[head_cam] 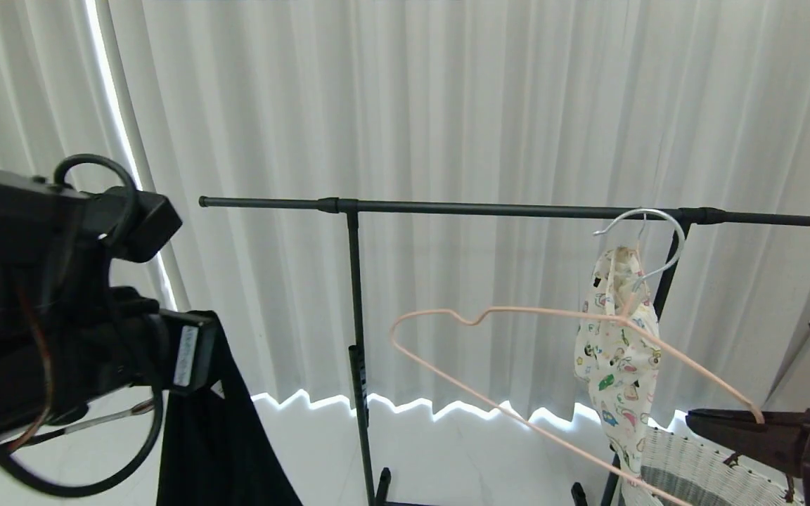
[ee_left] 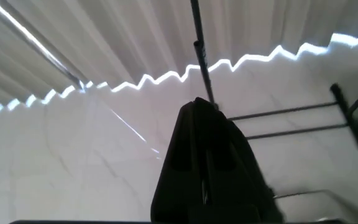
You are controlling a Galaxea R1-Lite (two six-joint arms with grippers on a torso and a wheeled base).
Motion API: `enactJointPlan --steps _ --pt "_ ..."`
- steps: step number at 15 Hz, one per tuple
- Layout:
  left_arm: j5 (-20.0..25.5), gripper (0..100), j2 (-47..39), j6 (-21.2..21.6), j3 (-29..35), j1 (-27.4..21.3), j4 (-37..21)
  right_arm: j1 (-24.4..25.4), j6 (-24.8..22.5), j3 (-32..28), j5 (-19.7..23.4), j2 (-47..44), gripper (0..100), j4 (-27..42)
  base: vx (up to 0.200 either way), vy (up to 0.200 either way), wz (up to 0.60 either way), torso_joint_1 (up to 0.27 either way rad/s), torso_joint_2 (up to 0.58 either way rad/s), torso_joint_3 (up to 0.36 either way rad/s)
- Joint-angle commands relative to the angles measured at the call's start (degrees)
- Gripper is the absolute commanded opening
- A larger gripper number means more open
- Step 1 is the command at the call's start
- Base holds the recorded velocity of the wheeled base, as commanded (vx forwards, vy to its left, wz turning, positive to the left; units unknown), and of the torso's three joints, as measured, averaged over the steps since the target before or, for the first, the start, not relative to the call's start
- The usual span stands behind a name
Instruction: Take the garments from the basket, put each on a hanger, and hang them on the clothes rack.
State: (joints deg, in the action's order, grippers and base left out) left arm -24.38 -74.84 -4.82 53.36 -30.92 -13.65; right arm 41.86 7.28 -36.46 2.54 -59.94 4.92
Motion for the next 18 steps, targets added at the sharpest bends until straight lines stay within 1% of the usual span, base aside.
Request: enactJointPlan --steps 1,2,4,5,7,8,9,14,16,18 --pt "-5.0 0 -12.5 -8.4 7.5 -1.5 0.0 6.8 2.5 -0.1 -0.1 -1.7 0 -1.1 0.0 0.0 0.0 0.0 0.0 0.0" --pt "-5.2 0 -14.0 -9.9 8.9 -2.2 0.0 8.6 4.0 -0.1 -0.1 -2.9 0 -2.6 0.0 0.0 0.0 0.0 0.0 0.0" --pt "-5.2 0 -15.2 -10.1 9.6 -3.0 0.0 10.2 4.9 -0.1 0.0 -6.0 0 -5.5 0.0 0.0 0.0 0.0 0.0 0.0" --pt "-5.2 0 -15.5 -10.5 9.9 -3.2 0.1 10.3 5.0 -0.2 0.0 -7.1 0 -6.2 0.0 0.0 0.0 0.0 0.0 0.0" --pt "-5.3 0 -16.0 -13.5 11.8 -5.1 0.1 10.3 5.0 -0.4 0.2 -9.2 0 -8.1 0.0 0.0 0.0 0.0 0.0 0.0" --pt "-5.4 0 -16.5 -15.0 12.4 -6.0 0.1 10.3 5.1 -0.5 1.0 -10.1 0 -9.8 0.0 0.0 0.0 0.0 0.0 0.0" --pt "-5.5 0 -16.5 -15.5 12.4 -6.4 0.1 10.3 5.1 -0.5 1.1 -10.9 0 -10.7 0.0 0.0 0.0 0.0 0.0 0.0" --pt "-5.9 0 -16.5 -15.5 12.6 -6.4 0.1 8.1 5.6 -0.5 0.9 -11.6 0 -10.8 0.0 0.0 0.0 0.0 0.0 0.0" --pt "-9.0 0 -17.4 -15.5 12.6 -6.4 0.1 7.4 5.6 -0.6 0.9 -11.5 0 -10.9 0.0 0.0 0.0 0.0 0.0 0.0" --pt "-9.8 0 -17.7 -15.4 12.6 -6.5 0.1 7.4 5.6 -0.9 0.8 -11.7 0 -12.3 0.0 0.0 0.0 0.0 0.0 0.0"
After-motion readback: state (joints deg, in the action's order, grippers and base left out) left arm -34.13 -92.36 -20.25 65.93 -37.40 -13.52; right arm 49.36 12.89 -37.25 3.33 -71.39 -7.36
